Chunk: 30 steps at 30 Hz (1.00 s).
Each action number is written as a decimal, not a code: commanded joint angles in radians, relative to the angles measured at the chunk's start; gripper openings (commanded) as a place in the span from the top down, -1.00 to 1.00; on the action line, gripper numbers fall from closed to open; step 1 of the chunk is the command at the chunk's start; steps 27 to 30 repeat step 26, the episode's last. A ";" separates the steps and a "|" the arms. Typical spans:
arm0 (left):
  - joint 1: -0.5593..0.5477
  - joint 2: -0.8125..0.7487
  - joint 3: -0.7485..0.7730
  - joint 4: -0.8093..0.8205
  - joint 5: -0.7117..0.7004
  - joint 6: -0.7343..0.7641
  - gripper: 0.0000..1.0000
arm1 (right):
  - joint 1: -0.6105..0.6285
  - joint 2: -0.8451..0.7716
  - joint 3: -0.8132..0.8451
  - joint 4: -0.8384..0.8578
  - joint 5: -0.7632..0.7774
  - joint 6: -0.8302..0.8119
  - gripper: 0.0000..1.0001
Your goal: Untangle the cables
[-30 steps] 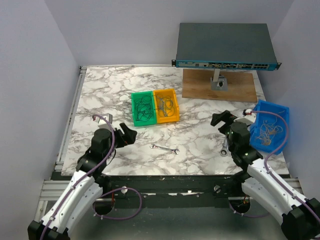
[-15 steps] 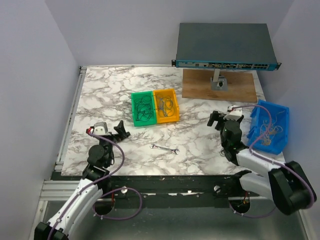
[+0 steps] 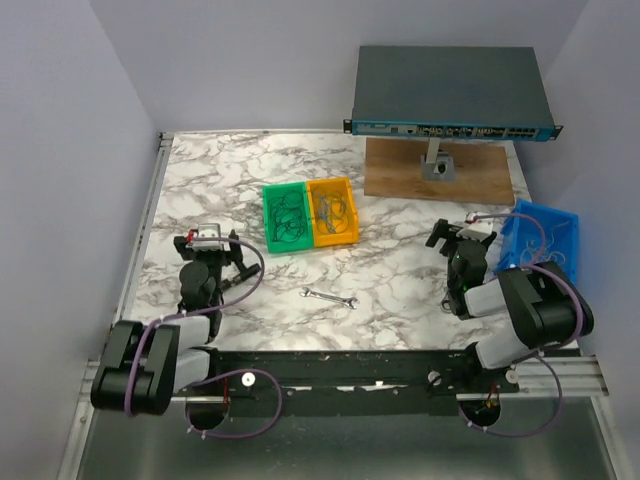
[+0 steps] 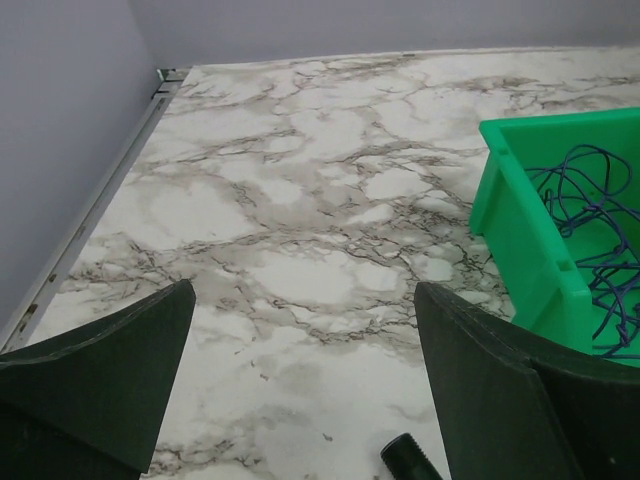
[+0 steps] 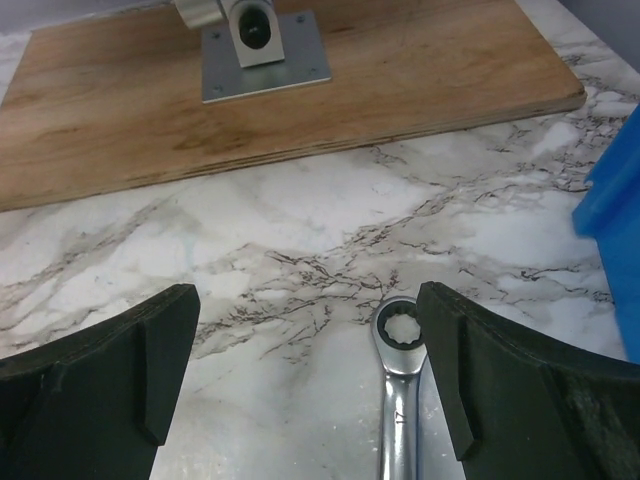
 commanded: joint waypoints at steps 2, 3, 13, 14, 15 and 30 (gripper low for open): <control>0.039 0.206 0.137 0.102 0.129 0.028 -0.90 | -0.018 0.163 -0.002 0.276 -0.067 -0.061 -1.00; 0.042 0.194 0.182 0.003 0.124 0.006 -0.88 | -0.018 0.142 -0.007 0.246 -0.054 -0.046 -1.00; 0.055 0.210 0.195 0.005 0.052 -0.037 -0.97 | -0.030 0.126 0.000 0.216 -0.065 -0.036 -1.00; 0.056 0.211 0.195 0.007 0.052 -0.037 -0.97 | -0.029 0.130 0.007 0.207 -0.064 -0.031 -1.00; 0.055 0.211 0.195 0.010 0.052 -0.036 -0.97 | -0.029 0.129 0.003 0.214 -0.059 -0.030 -1.00; 0.077 0.209 0.207 -0.020 0.099 -0.046 -0.97 | -0.029 0.131 0.002 0.217 -0.057 -0.033 -1.00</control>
